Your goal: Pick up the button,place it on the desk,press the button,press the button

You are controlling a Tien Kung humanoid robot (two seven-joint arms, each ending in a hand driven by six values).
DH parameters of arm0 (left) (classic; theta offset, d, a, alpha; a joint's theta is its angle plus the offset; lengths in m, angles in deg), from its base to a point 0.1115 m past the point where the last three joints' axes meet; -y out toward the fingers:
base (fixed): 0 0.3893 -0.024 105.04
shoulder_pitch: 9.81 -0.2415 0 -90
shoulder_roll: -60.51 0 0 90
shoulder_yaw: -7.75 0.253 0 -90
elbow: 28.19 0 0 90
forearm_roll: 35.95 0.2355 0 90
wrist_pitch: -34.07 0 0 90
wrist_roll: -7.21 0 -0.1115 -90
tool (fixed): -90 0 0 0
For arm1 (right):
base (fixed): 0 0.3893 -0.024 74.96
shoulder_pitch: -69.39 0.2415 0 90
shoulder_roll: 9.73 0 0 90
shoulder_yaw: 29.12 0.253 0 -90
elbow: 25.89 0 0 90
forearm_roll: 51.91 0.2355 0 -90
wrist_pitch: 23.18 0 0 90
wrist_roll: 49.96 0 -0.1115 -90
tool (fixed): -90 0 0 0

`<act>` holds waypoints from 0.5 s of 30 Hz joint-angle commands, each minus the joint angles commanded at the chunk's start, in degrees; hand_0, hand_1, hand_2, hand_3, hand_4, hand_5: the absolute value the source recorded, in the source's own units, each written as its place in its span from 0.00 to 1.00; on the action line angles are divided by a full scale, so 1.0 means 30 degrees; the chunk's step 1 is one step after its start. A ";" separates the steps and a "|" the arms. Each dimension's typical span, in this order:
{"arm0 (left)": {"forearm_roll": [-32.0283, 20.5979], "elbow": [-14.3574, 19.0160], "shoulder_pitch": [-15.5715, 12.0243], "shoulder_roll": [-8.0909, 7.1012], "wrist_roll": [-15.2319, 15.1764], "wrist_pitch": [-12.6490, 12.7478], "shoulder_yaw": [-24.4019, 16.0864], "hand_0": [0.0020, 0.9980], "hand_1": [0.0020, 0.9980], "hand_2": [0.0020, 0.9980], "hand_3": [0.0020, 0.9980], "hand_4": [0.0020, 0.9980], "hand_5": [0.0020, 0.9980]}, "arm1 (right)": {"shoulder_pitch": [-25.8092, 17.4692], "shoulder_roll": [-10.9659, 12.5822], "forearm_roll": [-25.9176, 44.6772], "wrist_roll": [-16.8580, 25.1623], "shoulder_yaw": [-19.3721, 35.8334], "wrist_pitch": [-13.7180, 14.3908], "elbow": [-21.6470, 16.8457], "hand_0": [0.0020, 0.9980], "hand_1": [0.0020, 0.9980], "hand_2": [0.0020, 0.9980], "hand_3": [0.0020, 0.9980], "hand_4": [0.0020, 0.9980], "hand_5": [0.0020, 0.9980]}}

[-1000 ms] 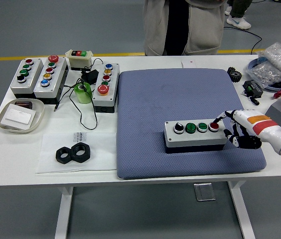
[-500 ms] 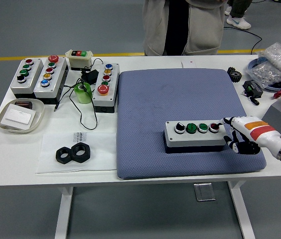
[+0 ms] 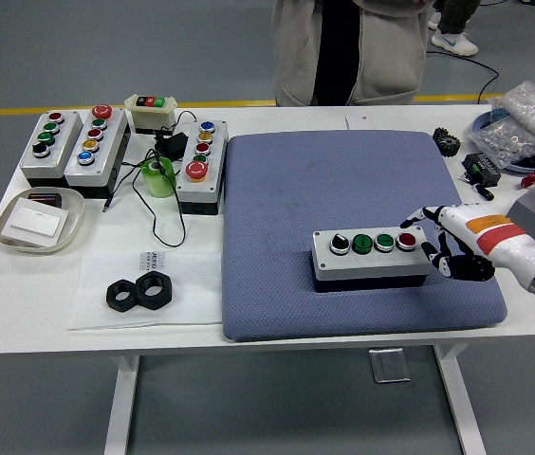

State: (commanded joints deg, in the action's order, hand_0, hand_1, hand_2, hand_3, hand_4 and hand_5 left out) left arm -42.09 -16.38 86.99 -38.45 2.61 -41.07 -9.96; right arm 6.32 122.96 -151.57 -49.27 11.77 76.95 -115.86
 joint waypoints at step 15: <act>-0.0036 0.0013 0.0020 0.0002 0.0014 0.0007 0.0021 0.76 0.83 0.87 0.83 0.64 1.00 | 0.0848 -0.0856 -0.0366 -0.0284 -0.1396 -0.0297 0.0441 0.20 0.02 0.15 0.71 0.44 0.00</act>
State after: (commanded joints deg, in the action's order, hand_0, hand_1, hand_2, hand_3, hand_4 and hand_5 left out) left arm -42.20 -16.34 87.06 -38.44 2.65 -41.05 -9.90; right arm 8.86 120.39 -152.66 -50.12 7.58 76.06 -114.53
